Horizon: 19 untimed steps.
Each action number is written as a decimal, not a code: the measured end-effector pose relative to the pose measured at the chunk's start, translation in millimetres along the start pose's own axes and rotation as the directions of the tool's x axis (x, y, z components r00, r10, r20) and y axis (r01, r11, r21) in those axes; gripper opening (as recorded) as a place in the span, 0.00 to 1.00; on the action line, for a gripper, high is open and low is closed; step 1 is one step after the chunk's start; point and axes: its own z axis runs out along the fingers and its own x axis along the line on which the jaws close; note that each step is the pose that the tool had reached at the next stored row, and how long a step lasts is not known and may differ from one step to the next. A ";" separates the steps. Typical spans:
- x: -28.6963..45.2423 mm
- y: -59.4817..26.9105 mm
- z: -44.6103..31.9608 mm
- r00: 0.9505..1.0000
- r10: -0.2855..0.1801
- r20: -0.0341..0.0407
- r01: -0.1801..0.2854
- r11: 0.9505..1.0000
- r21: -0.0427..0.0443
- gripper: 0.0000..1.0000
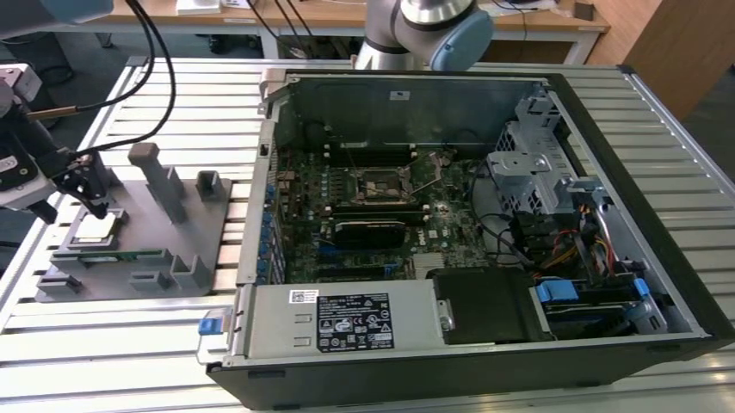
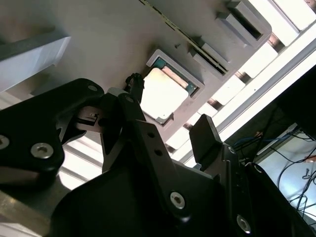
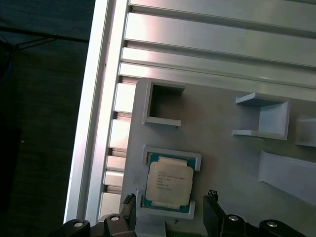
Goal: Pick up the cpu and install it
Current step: 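Pick up the cpu and move it towards the insertion slot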
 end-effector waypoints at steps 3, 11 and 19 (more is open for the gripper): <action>0.0 0.1 2.9 1.000 0.000 0.000 0.000 1.000 0.000 0.64; -0.3 4.8 13.1 1.000 0.017 0.001 -0.017 1.000 0.001 0.64; 0.5 7.4 25.2 0.999 0.040 -0.002 -0.040 0.999 0.001 0.64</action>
